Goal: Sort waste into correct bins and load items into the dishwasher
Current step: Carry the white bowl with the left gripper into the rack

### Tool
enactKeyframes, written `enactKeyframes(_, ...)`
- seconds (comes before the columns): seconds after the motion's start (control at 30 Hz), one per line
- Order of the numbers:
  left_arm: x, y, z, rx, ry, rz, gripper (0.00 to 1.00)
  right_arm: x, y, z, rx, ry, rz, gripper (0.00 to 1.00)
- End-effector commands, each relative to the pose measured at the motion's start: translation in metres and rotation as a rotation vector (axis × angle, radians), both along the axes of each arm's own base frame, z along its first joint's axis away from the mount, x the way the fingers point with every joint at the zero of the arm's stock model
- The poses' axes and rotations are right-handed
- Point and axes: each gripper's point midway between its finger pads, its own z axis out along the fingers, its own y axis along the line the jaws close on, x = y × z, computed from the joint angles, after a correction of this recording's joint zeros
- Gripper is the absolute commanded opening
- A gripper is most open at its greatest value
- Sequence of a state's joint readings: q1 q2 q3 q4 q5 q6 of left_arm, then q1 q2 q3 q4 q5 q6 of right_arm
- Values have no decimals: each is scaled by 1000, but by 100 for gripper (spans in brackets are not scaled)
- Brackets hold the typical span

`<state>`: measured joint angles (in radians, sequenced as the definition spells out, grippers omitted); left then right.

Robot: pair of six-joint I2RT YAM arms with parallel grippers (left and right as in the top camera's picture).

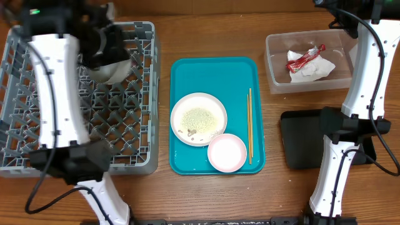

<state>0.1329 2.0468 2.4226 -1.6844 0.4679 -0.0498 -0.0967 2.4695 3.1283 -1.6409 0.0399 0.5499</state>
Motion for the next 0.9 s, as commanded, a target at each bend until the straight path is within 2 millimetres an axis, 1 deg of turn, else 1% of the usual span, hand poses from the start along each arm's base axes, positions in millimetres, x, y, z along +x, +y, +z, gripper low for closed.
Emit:
enactKeyframes(0.0, -4, -10, 4, -239, -71, -148, 4, -3, -1, 15, -1, -39, -6, 100)
enactKeyframes(0.13, -1, 14, -5, -367, -108, -123, 5, -3, -1, 15, -1, -38, -6, 100)
enactKeyframes(0.3, 0, 40, -12, -535, -215, -110, 4, -3, -1, 15, -1, -39, -6, 100)
enactKeyframes(0.37, 1, 52, -18, -575, -253, -89, 4, -3, -1, 15, -1, -39, -6, 100)
enactKeyframes(0.47, 4, 75, -32, -634, -312, -31, 4, -3, -1, 15, -1, -39, -6, 100)
enactKeyframes(0.53, 3, 86, -39, -695, -338, 11, 4, -3, -1, 15, -1, -39, -6, 100)
enactKeyframes(0.67, -3, 99, -52, -786, -370, 72, 4, -3, -1, 15, -1, -39, -6, 100)
enactKeyframes(0.77, -7, 99, -54, -823, -414, 66, 4, -3, -1, 15, -1, -39, -6, 100)
enactKeyframes(0.87, -8, 96, -57, -834, -406, 68, 4, -3, -1, 15, -1, -39, -6, 100)
